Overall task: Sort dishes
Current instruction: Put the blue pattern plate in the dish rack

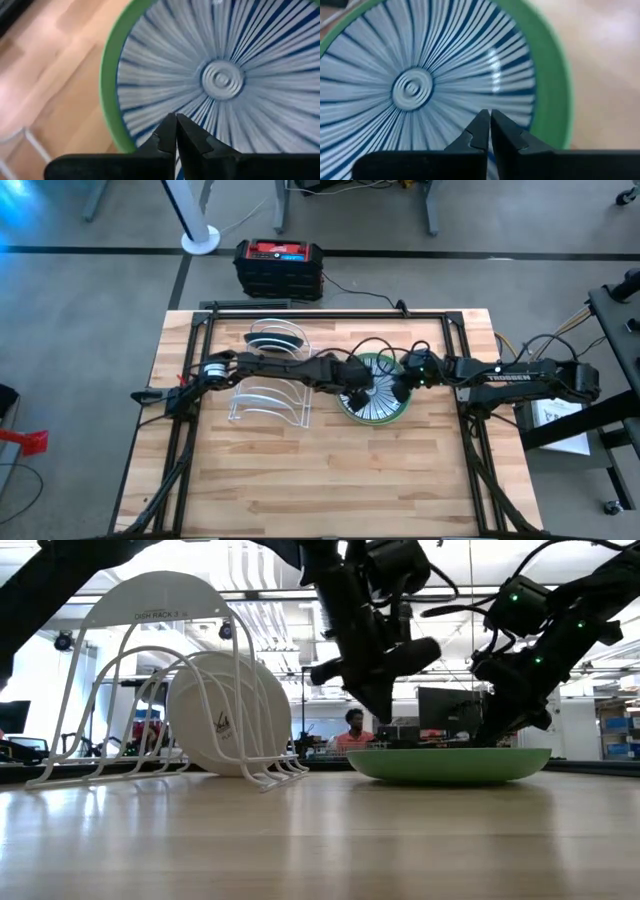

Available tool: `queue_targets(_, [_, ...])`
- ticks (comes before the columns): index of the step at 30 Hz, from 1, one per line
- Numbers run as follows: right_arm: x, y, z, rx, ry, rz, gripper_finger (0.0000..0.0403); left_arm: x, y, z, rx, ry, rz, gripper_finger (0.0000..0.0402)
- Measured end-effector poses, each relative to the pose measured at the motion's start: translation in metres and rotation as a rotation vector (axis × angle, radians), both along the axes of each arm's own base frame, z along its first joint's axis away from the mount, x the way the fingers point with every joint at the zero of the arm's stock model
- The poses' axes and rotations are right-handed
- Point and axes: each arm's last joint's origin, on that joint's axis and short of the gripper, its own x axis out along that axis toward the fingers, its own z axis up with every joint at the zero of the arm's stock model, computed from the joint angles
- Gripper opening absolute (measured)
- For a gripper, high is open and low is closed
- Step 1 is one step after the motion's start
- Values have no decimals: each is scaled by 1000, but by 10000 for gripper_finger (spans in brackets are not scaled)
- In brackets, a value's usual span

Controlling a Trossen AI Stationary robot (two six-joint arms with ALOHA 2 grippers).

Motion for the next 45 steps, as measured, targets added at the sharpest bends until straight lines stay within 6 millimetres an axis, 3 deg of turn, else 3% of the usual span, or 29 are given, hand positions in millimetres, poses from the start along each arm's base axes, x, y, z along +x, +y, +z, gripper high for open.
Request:
queue_targets(9, [-3, 3, -3, 59, 36, 30, 84, -11, 13, -8, -89, 15, 232, 4])
queue_targets(20, [-3, 3, -3, 83, 27, 11, 156, -13, 15, -16, -114, 33, 307, 61])
queue_targets(33, [-4, 3, -2, 98, 19, -10, 167, -9, 15, -14, -115, -16, 293, 109])
queue_targets(45, [-5, 4, -1, 97, 17, -17, 170, -9, 15, -17, -123, -17, 287, 120])
